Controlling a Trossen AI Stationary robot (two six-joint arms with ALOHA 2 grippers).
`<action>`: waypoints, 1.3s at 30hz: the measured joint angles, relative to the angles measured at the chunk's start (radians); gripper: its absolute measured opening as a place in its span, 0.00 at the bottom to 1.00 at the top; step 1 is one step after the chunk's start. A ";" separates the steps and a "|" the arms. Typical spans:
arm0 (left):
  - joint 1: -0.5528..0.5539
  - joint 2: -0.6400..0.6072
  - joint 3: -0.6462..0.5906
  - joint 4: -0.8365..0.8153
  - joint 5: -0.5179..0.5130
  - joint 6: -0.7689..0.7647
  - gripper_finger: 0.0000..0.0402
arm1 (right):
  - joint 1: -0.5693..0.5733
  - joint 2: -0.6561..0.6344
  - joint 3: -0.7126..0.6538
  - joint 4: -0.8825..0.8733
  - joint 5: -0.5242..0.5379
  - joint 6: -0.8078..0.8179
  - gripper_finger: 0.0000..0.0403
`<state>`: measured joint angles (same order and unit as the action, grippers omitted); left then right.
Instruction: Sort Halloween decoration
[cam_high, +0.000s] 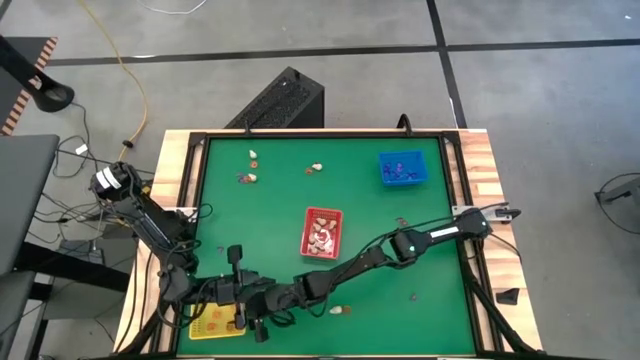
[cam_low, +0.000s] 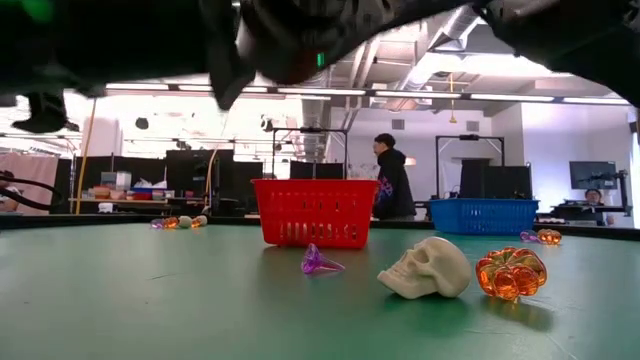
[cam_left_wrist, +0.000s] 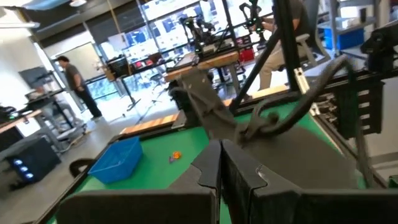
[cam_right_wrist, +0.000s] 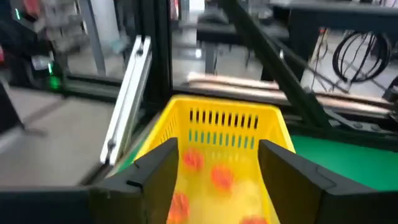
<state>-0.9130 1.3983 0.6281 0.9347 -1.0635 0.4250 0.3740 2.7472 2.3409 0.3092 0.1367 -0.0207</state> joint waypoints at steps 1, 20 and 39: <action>-0.008 0.000 0.000 0.007 -0.016 0.013 0.00 | 0.000 -0.020 0.000 -0.070 0.000 -0.006 0.64; -0.131 -0.034 0.000 -0.061 -0.277 0.005 0.00 | -0.010 -0.466 0.000 -1.577 0.026 0.020 0.65; 0.502 -0.051 0.000 -0.373 0.166 -0.175 0.00 | -0.278 -1.525 -1.397 -0.676 0.102 0.041 0.64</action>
<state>-0.4109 1.3473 0.6280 0.5614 -0.8971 0.2501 0.0961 1.2226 0.9443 -0.3665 0.2383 0.0202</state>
